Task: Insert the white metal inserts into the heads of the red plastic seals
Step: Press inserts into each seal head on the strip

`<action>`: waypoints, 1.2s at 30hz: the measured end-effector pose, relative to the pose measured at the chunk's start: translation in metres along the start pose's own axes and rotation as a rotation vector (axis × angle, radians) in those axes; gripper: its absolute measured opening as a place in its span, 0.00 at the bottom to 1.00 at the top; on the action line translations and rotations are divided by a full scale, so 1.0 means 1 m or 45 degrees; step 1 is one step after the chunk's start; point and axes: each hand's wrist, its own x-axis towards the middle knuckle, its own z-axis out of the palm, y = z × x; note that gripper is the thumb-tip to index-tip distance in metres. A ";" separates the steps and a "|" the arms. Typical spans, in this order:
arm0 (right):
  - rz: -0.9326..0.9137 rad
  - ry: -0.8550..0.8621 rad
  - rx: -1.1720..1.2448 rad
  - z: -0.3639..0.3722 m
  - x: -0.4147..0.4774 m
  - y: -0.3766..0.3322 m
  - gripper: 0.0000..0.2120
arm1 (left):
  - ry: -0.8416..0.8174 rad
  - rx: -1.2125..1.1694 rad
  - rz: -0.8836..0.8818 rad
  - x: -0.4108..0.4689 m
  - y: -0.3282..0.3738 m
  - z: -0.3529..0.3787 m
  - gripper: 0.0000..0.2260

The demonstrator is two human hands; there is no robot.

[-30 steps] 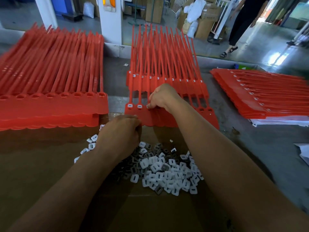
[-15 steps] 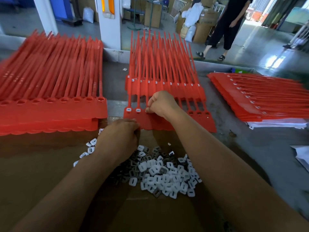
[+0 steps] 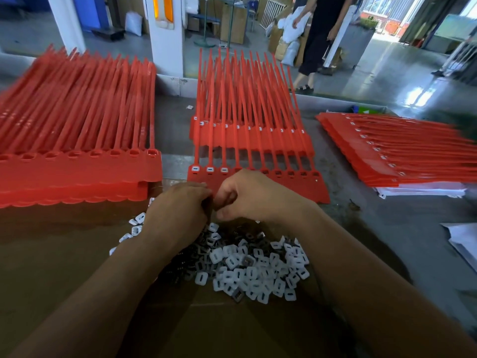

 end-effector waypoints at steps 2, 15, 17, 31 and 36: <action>-0.009 -0.050 -0.033 0.003 -0.002 -0.002 0.08 | -0.018 0.002 -0.008 0.000 0.000 -0.001 0.13; -0.086 -0.202 -0.008 -0.003 -0.028 0.010 0.07 | -0.007 0.049 -0.043 0.003 0.000 0.003 0.20; -0.092 -0.240 -0.037 -0.001 -0.029 0.008 0.07 | -0.004 0.045 -0.035 0.003 -0.001 0.003 0.19; -0.161 -0.136 -0.002 0.009 -0.027 0.005 0.05 | -0.001 0.051 -0.015 0.003 -0.001 0.003 0.18; -0.119 -0.022 0.058 0.005 -0.027 0.010 0.03 | 0.001 0.055 -0.015 0.003 -0.001 0.002 0.18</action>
